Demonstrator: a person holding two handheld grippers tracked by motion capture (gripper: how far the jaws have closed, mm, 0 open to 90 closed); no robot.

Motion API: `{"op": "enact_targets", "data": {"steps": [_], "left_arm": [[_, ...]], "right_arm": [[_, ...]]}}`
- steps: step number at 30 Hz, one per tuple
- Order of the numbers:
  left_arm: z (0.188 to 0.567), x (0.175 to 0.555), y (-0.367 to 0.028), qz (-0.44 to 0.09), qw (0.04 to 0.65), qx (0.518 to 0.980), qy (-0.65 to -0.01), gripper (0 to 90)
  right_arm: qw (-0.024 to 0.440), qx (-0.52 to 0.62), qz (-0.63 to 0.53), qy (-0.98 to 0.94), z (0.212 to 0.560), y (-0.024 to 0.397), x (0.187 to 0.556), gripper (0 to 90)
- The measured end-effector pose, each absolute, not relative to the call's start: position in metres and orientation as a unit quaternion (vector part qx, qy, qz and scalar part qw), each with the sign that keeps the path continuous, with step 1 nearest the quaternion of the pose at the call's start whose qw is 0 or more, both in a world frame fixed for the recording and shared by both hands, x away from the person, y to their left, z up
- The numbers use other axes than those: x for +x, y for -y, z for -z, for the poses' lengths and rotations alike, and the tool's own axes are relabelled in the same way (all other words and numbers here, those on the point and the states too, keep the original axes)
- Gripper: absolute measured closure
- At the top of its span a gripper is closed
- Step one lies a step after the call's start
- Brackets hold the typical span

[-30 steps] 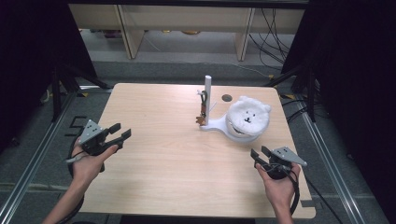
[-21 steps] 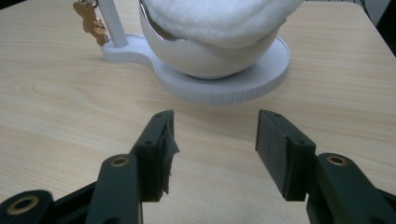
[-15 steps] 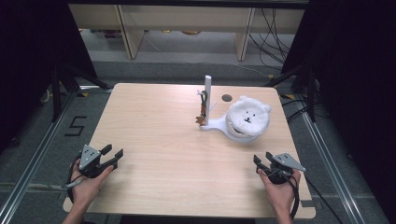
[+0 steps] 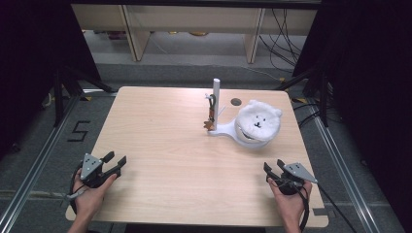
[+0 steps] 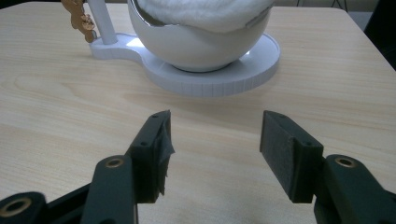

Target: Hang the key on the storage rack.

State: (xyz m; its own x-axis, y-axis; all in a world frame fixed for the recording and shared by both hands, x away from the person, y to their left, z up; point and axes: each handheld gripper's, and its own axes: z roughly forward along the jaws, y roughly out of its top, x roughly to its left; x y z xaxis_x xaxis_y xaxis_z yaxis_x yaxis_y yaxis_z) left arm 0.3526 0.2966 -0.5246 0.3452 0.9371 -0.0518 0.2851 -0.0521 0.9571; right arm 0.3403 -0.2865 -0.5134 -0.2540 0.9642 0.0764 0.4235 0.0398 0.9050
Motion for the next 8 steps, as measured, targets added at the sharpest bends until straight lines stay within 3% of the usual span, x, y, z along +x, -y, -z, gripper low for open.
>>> {"op": "enact_targets", "data": {"steps": [8], "left_arm": [[0.5239,0.3520,-0.2962,-0.327,0.495,0.649,-0.476,45.0]], "right_arm": [[0.306,0.531,-0.445,-0.653,0.5137,0.2875,0.3414,43.1]]}}
